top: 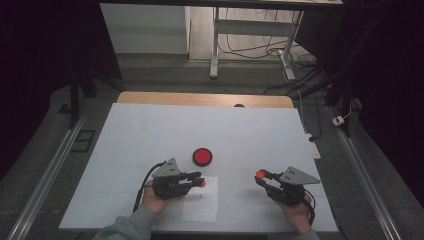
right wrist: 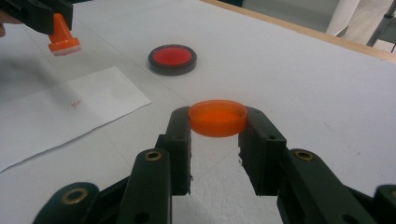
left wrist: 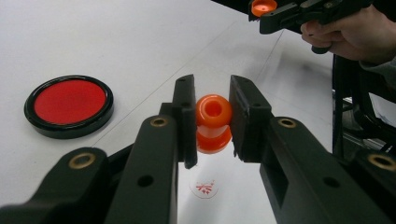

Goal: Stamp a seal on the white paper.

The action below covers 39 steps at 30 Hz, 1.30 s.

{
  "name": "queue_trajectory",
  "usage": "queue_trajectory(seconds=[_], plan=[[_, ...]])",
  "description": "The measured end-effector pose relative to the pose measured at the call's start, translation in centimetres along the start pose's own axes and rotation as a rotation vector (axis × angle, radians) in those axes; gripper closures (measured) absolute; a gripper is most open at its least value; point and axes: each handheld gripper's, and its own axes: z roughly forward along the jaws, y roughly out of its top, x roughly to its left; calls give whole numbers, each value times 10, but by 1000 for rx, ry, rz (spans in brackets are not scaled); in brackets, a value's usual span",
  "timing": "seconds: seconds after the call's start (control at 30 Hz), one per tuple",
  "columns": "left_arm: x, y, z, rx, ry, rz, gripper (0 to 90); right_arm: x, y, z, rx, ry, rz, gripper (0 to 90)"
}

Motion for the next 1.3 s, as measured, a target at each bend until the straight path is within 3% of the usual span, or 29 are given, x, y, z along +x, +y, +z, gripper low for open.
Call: queue_trajectory(seconds=[0.43,1.0,1.3], plan=[[1,4,-6,9,1,-5,730,1,0,1,7,3,1,646],[1,22,-26,-33,-33,-23,730,1,-2,4,12,5,-2,646],[4,27,-34,-52,-57,-53,730,2,-2,5,17,1,-5,647]])
